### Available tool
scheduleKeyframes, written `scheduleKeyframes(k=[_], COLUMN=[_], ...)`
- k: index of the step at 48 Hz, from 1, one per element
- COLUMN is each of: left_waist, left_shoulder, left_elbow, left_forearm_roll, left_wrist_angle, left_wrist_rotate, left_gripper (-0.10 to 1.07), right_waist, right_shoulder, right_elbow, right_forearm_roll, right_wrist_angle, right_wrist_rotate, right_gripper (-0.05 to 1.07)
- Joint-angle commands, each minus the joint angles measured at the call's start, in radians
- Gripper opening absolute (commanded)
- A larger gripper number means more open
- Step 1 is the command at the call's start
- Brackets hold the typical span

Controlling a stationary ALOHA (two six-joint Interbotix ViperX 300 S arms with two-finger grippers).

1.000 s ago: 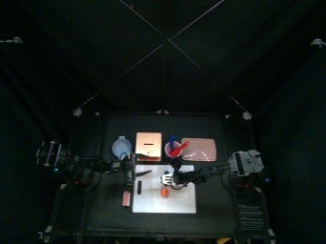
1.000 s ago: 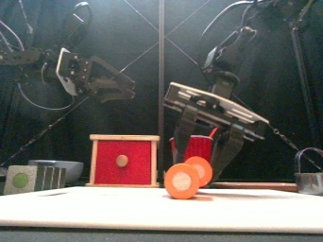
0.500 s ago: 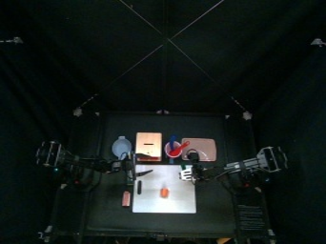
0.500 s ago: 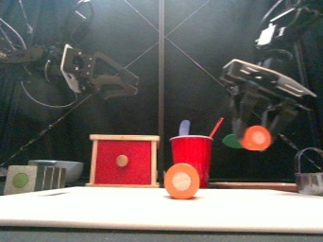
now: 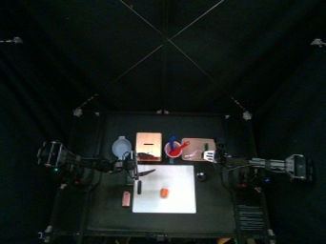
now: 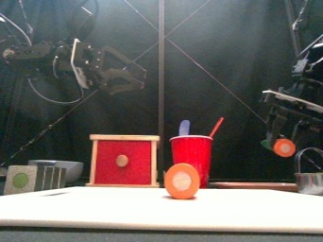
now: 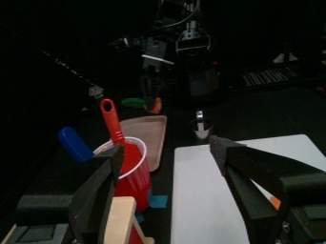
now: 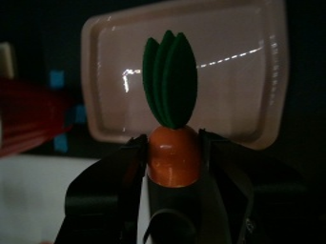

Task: Place carrot top in plate

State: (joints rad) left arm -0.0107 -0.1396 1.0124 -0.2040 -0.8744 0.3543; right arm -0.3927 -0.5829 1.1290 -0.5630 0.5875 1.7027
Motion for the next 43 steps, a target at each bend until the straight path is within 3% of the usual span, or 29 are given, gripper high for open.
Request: scheduleKeyframes(k=[1, 18, 27, 43], left_waist=[0.008, 0.017, 0.015, 0.017], left_shoulder=[0.005, 0.006, 0.005, 0.005], left_elbow=[-0.034, -0.031, -0.026, -0.025], left_forearm_roll=[0.0, 0.0, 0.0, 0.002], left_wrist_angle=[-0.006, -0.006, -0.006, -0.006], left_wrist_rotate=[0.002, 0.002, 0.002, 0.002], left_gripper=[1.02, 1.02, 1.02, 1.02], right_waist=[-0.066, -0.219, -0.247, -0.255], right_shoulder=[0.023, 0.143, 0.158, 0.158], right_elbow=[-0.006, -0.052, -0.044, -0.041], right_forearm_roll=[0.021, 0.149, 0.138, 0.121], right_wrist_angle=[-0.025, -0.04, -0.043, -0.051], right_wrist_rotate=[-0.051, -0.295, -0.304, -0.304], right_gripper=[0.69, 0.71, 0.73, 0.94])
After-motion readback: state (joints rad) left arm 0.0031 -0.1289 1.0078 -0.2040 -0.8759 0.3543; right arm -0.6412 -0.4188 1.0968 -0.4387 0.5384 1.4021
